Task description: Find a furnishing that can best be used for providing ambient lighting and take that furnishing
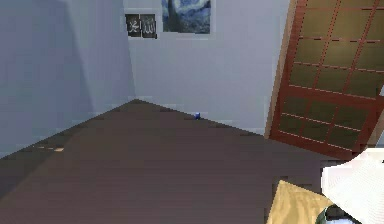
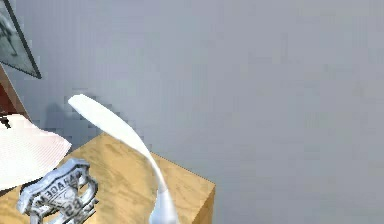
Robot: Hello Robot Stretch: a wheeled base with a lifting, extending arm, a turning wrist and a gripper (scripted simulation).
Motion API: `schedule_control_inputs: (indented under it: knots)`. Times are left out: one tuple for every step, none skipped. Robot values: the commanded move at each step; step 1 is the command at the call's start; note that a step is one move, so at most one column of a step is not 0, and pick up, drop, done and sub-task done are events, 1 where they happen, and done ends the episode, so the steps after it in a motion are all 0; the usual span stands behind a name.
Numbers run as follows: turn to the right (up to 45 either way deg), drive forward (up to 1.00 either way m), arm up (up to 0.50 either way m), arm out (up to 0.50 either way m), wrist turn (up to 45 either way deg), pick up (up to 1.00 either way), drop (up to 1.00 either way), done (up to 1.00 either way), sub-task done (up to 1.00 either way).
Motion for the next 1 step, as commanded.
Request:
schedule_control_inputs:
  knots:
    - [0.0,0.0,0.26,0.0,0.0,0.0,0.0,0.0,0.0]
